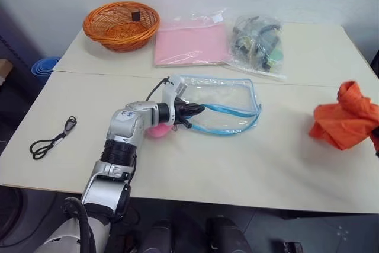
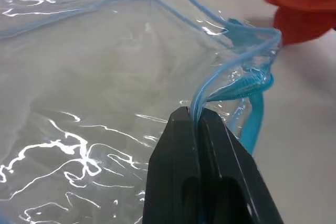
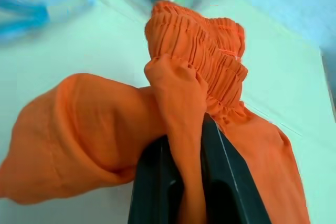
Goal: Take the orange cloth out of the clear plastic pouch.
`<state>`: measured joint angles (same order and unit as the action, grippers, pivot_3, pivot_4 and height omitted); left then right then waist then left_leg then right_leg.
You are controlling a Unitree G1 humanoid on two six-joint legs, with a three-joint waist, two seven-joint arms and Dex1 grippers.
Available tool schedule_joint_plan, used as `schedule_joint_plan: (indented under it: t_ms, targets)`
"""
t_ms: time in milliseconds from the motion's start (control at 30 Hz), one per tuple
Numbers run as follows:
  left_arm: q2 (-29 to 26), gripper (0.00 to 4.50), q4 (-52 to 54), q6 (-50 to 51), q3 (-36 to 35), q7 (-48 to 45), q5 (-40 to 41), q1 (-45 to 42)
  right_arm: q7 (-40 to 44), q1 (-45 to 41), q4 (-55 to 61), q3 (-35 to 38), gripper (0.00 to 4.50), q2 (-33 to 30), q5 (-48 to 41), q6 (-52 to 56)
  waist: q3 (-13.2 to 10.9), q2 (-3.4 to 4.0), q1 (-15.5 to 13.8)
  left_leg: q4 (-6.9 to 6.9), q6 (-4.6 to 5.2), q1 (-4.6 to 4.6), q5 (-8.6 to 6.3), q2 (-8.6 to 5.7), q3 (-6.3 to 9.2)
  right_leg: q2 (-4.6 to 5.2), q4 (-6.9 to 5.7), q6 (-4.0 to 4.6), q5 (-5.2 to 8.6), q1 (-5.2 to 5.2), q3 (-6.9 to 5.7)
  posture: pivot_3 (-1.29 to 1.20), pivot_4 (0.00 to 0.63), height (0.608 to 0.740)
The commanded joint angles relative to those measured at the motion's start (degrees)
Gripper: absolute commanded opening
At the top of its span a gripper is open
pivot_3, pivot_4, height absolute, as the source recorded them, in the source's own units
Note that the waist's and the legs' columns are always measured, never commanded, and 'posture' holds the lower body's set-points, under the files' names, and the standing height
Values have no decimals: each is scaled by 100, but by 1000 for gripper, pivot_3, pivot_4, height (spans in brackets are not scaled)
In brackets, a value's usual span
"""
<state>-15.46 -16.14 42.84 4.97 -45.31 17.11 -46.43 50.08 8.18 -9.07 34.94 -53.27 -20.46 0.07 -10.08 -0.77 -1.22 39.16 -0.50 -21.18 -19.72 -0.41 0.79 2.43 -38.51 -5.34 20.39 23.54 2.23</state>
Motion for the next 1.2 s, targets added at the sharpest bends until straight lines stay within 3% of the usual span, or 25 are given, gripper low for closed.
schedule_joint_plan:
  t_ms: [33, 133, 367, 467, 533, 633, 733, 800, 1000, 1200]
  targets:
    - [-173, 0, 267, -621, 242, -552, -33, 89, 321, 14, -211, -373, 270, 258, 81, -366, 0, 0, 0, 0, -1, 0, 0, 1, 1, -2, 1, 0, 0, -1, -1, 0, 150, 740]
    - [-420, 0, 289, -975, 467, -914, -154, 180, 492, 266, -311, -452, 1081, 282, 164, -494, 3, 7, -1, 2, -2, -1, 1, 1, -1, -1, 0, 0, 0, -1, 2, 0, 150, 740]
    - [-976, 1918, 301, -1255, 310, -1359, -67, 283, 1233, 1545, 50, 632, 3440, -17, -155, -417, 3, 9, -10, 0, 3, 0, -2, 0, 3, 0, 11, 0, 0, -10, 0, 0, 150, 740]
    - [-1439, 2829, 429, -1593, 27, -2042, 219, 501, 1942, 2289, 480, 1321, 4464, -8, -494, -371, 4, 10, 17, -6, 6, 4, -3, 1, 2, -1, 21, 0, 0, -15, 2, 0, 150, 740]
    - [-1732, 3362, 397, -1956, -102, -2429, 283, 644, 2122, 2545, 970, 1518, 4500, 97, -668, -337, 4, 10, 43, -13, 5, 7, -3, 5, 4, -6, 19, 0, 0, -14, 0, 0, 150, 740]
    - [-2228, 3362, 236, -2895, -424, -3172, 393, 1004, 2256, 2494, 2144, 1490, 4500, 508, -1574, -231, 3, 8, 163, -20, -5, 15, -1, 17, 7, -15, 16, 2, 0, -17, -2, 0, 150, 740]
    - [-2647, 3362, -108, -4469, -689, -3548, 93, 1646, 1840, 2237, 3138, 716, 4500, 679, -2129, 479, 7, 15, 225, -16, -6, 28, -1, 15, 6, -7, 20, 4, -2, -30, 1, 0, 150, 740]
    - [-2908, 3362, -207, -5150, -906, -3599, -3, 2241, 1910, 1866, 3227, -20, 4500, 844, -1689, 112, 6, 13, 252, -36, -5, 79, -3, 17, 19, -3, 44, 8, 0, -88, -9, 0, 150, 740]
    - [-3047, 3362, 746, -5331, -1467, -2986, 161, 3900, 1958, 1080, 2821, -1426, 4500, 1277, -904, -470, 7, 11, 193, -83, 33, 90, -24, 11, 23, 17, 76, 10, 2, -100, -20, 0, 150, 740]
    - [-2798, 3362, 1518, -5207, -1810, -2180, 228, 4569, 1737, 1009, 2186, -1645, 4500, 1695, -458, -1233, 7, 10, 54, -82, 50, 91, -34, 9, 24, 22, 89, 11, 2, -108, -25, 0, 150, 740]
